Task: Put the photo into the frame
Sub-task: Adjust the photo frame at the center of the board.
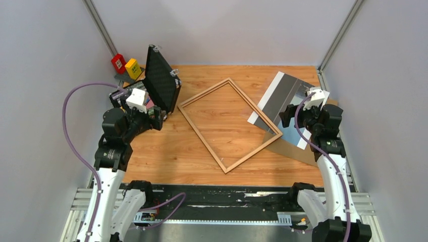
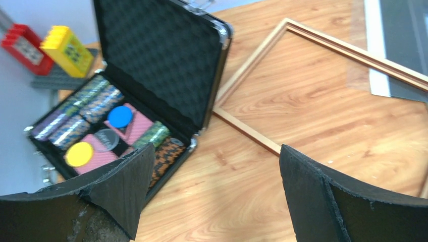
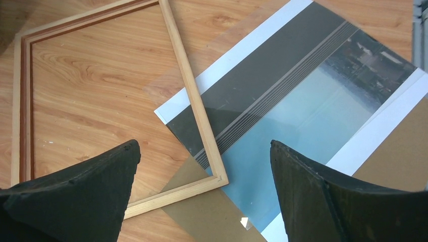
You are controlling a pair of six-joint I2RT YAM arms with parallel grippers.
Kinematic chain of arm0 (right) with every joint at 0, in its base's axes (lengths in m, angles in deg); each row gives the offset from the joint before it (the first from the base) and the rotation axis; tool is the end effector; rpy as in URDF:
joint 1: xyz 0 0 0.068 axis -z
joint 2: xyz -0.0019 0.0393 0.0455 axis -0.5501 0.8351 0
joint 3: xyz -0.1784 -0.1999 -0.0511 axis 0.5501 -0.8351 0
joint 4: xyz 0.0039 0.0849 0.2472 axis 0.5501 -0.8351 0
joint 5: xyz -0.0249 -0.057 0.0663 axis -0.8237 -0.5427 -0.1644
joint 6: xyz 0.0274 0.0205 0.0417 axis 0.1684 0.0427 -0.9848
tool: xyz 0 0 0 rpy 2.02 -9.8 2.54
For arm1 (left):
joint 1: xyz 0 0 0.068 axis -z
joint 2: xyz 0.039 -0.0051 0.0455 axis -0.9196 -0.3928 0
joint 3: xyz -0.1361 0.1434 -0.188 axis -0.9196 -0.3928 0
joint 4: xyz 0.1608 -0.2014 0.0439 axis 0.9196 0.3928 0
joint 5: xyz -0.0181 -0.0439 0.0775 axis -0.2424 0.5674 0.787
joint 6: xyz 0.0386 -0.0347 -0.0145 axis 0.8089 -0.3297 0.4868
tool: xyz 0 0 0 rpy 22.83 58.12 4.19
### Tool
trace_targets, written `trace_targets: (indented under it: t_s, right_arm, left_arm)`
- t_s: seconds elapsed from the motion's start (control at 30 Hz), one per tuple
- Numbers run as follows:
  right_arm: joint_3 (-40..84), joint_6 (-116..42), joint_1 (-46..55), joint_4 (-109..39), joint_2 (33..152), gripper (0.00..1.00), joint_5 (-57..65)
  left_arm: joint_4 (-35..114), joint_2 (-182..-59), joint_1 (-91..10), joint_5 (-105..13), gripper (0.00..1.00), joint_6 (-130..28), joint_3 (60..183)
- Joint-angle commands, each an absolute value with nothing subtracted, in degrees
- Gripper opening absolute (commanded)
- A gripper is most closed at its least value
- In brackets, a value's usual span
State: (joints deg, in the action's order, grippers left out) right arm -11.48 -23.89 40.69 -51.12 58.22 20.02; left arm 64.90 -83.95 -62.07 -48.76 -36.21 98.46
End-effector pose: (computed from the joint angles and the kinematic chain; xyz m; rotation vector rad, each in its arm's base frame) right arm 0.1890 -0.0101 0.3068 -0.2537 1.9019 0.2326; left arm 0.1483 -0.0193 0.3595 0.2582 1.7667 -0.1908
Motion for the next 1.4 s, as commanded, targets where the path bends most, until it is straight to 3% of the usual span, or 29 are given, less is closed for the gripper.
trace_targets:
  t_s: [0.0,0.23,0.4,0.83,1.23,1.37]
  right_arm:
    - [-8.4,-24.1,40.7,-50.1,63.4,1.0,21.5]
    - [-3.9,-23.2,37.7,-49.5,77.1,1.0,19.0]
    - [-0.3,-19.1,32.8,-47.8,87.6,0.92,13.9]
    - [14.5,-14.2,24.4,-47.1,114.1,0.68,9.4]
    - [20.7,-18.9,21.0,-49.1,122.7,0.38,4.7]
    - [22.3,-22.3,21.1,-50.6,122.9,0.22,4.0]
  left_arm:
    - [64.4,-88.5,-61.7,-56.9,1.0,-40.4,100.1]
    - [66.3,-102.0,-55.6,-56.3,1.0,-43.7,104.4]
    - [67.2,-106.5,-51.0,-54.1,1.0,-43.9,104.7]
    - [63.9,-97.2,-50.8,-50.0,1.0,-39.7,100.5]
    - [63.6,-96.2,-50.8,-48.8,1.0,-37.9,100.2]
    - [63.6,-95.8,-50.8,-48.8,1.0,-37.5,100.1]
